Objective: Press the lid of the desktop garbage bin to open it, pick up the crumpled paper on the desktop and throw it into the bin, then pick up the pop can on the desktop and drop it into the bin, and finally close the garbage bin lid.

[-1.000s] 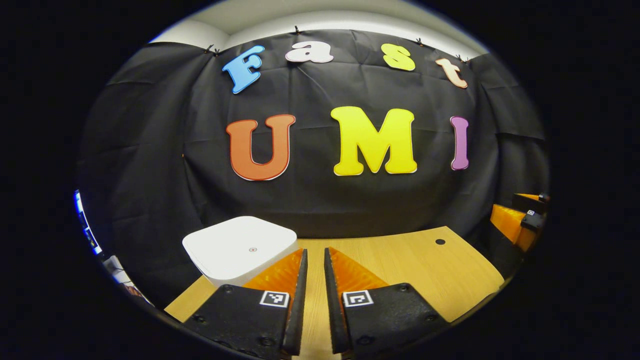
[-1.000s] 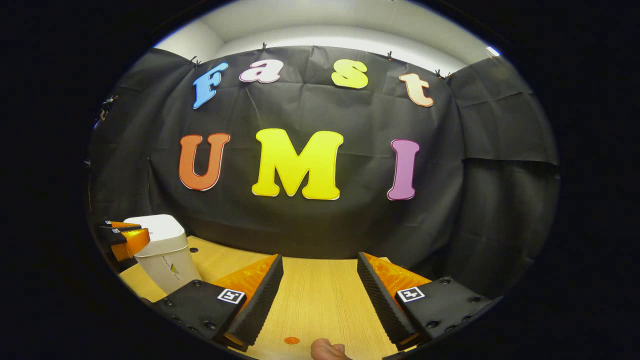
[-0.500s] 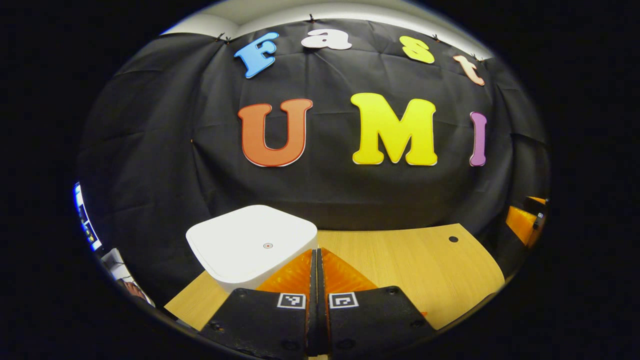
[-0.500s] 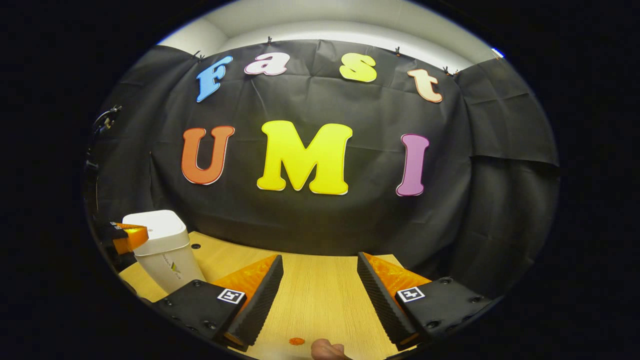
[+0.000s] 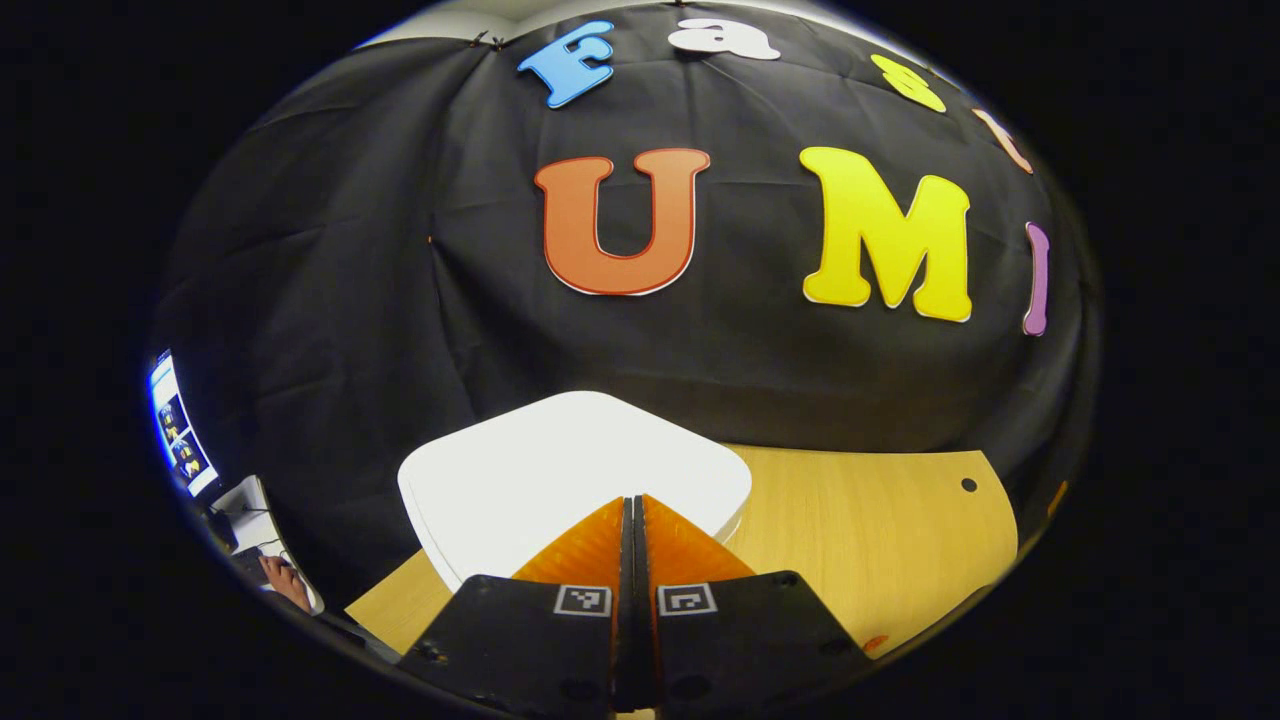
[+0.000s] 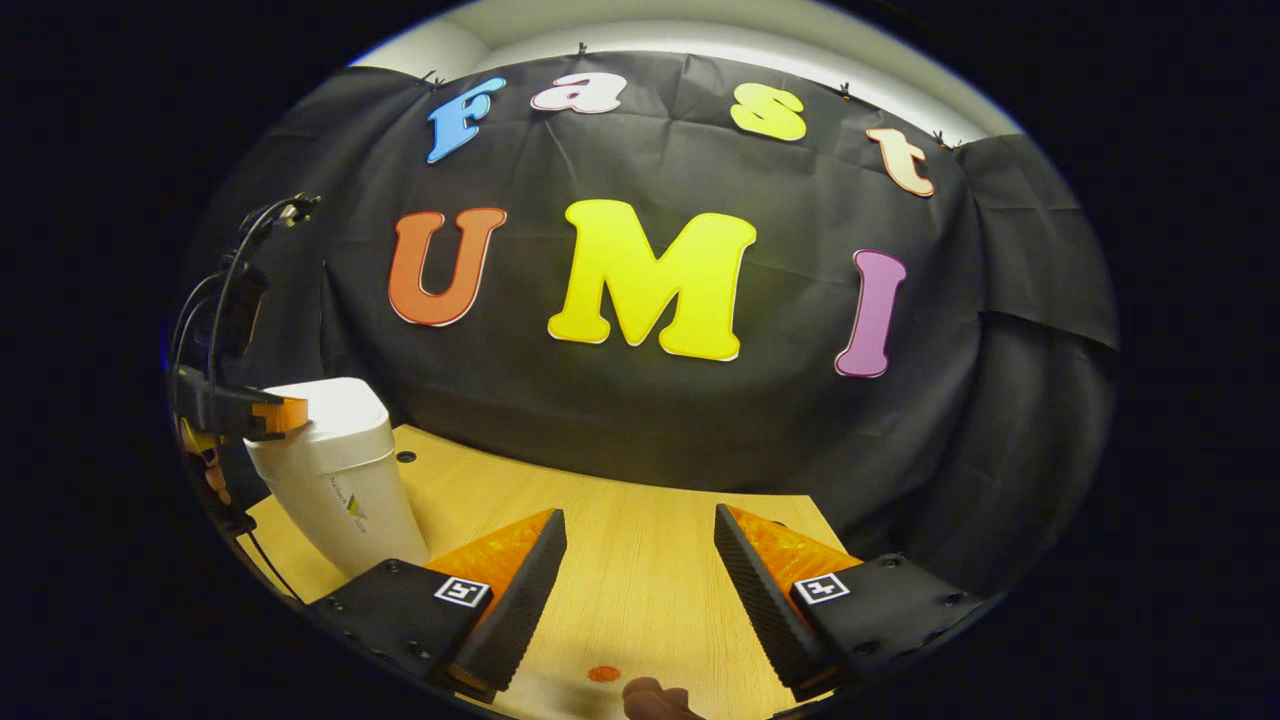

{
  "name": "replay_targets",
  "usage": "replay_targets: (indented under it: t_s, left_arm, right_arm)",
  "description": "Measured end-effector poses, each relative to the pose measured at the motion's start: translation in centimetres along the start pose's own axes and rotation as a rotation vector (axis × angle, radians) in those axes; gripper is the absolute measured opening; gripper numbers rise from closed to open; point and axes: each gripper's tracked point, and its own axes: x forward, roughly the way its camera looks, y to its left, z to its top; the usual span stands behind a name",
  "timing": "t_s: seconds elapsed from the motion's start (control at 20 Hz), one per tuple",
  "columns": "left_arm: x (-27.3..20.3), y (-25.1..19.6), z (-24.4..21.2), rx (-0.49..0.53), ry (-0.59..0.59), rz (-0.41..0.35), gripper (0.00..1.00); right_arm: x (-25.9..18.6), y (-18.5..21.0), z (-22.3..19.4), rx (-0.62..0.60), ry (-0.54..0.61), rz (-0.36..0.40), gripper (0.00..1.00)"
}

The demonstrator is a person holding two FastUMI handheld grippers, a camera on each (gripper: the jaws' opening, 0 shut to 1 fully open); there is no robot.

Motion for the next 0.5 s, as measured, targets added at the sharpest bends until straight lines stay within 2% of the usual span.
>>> replay_targets:
  t_s: [0.35,0.5]
  left_arm:
    - [1.0,0.3,-0.5,-0.018,0.019,0.024,0.03]
    - [0.9,0.3,-1.0,-0.06,0.039,0.03,0.04]
  right_arm:
    - [0.3,0.9,-1.0,0.006,0.028,0.032,0.94]
    - [0.2,1.0,-1.8,0.01,0.048,0.038,0.94]
